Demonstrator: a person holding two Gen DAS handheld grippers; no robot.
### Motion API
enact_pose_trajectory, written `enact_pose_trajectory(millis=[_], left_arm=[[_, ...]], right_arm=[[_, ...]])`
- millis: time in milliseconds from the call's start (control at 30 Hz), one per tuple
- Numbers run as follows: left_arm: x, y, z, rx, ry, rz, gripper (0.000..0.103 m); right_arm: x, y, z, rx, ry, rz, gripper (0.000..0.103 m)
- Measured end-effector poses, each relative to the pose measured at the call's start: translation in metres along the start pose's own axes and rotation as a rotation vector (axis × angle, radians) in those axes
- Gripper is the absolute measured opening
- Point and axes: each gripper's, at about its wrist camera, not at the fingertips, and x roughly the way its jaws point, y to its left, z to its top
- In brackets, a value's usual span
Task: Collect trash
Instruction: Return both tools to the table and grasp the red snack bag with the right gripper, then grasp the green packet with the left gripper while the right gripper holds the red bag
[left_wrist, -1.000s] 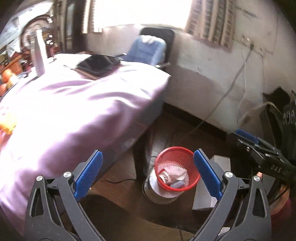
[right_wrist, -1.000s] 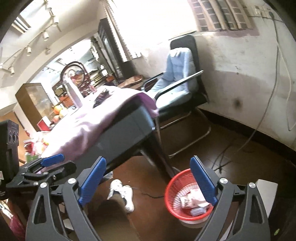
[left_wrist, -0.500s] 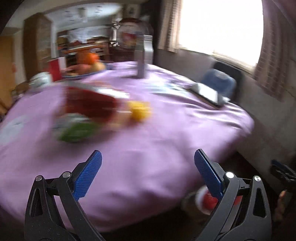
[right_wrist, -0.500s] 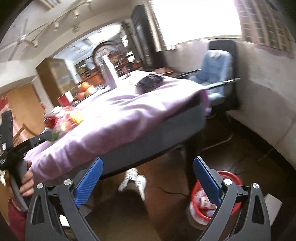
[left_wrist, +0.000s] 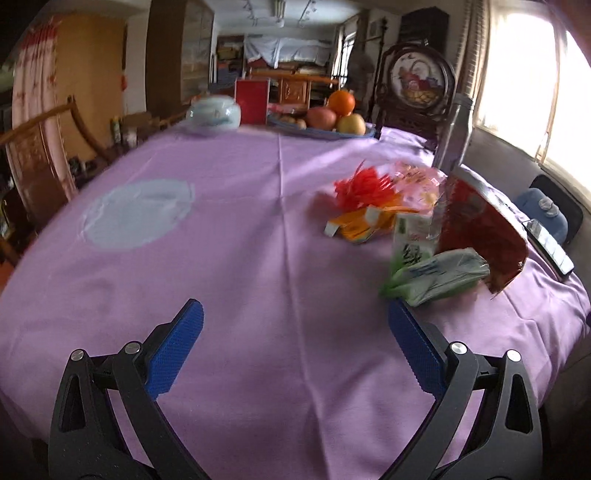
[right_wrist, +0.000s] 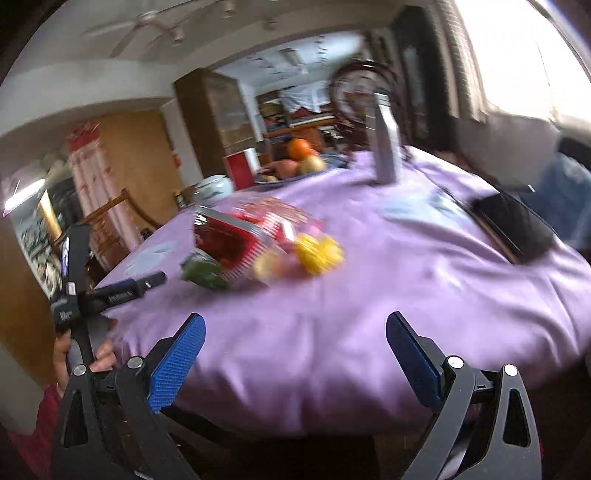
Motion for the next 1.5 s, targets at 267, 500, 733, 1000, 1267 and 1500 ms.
enact_pose_trajectory(millis=[267, 500, 733, 1000, 1267, 1500], left_arm=[[-0.007, 0.011, -0.005, -0.067, -0.013, -0.081, 0.096], [-0.003, 0.013, -0.005, -0.087, 0.019, -0.165, 0.096], [-0.001, 0.006, -0.004, -0.048, 0.019, -0.151, 0.096], [-0.001, -0.022, -0.004, 0.148, 0.030, -0.083, 0.096], [0.008, -0.064, 0.011, 0.338, 0.014, -0.054, 0.096], [0.015, -0.101, 0.015, 0.462, 0.000, -0.081, 0.096]], right_arm=[[0.063, 0.018, 0.038, 0.008, 0.027, 0.030, 0.096], [0.106, 0.027, 0.054, 0.045, 0.055, 0.067, 0.096], [0.110, 0.031, 0.058, 0.003, 0.017, 0.085, 0.026], [0.072, -0.044, 0.060, 0.102, -0.085, -0.092, 0.025], [0.080, -0.068, 0.045, 0.144, -0.064, -0.107, 0.025], [0.097, -0.077, 0.046, 0.191, 0.016, -0.062, 0.025]])
